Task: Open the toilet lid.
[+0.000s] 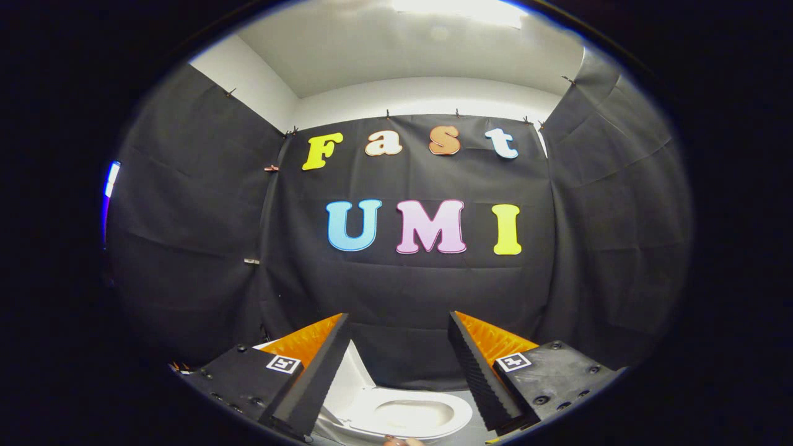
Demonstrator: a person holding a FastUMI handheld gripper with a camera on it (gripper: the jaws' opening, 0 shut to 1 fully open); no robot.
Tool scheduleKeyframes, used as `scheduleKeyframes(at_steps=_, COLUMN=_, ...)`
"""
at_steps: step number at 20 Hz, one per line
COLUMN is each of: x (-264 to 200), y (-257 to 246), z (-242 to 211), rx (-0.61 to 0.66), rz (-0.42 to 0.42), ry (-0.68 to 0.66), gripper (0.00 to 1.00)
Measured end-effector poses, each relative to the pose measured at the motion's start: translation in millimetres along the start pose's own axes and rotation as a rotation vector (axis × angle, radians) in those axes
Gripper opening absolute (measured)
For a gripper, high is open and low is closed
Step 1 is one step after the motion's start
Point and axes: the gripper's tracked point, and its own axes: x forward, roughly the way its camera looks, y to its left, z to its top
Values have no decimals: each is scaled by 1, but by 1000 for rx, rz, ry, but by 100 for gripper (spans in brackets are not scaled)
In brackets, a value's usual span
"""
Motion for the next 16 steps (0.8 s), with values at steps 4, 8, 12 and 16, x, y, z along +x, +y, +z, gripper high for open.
scheduleKeyframes(at_steps=4, x=-2, y=-7, z=1, rx=-8, rz=-16, ry=-2, gripper=98)
scheduleKeyframes(at_steps=8, x=-4, y=-6, z=3, rx=-5, rz=-16, ry=-8, gripper=98)
scheduleKeyframes(at_steps=12, x=-4, y=-4, z=0, rx=-5, rz=-9, ry=0, gripper=98)
scheduleKeyframes(at_steps=16, x=-3, y=-2, z=-1, rx=-5, rz=-5, ry=1, gripper=98)
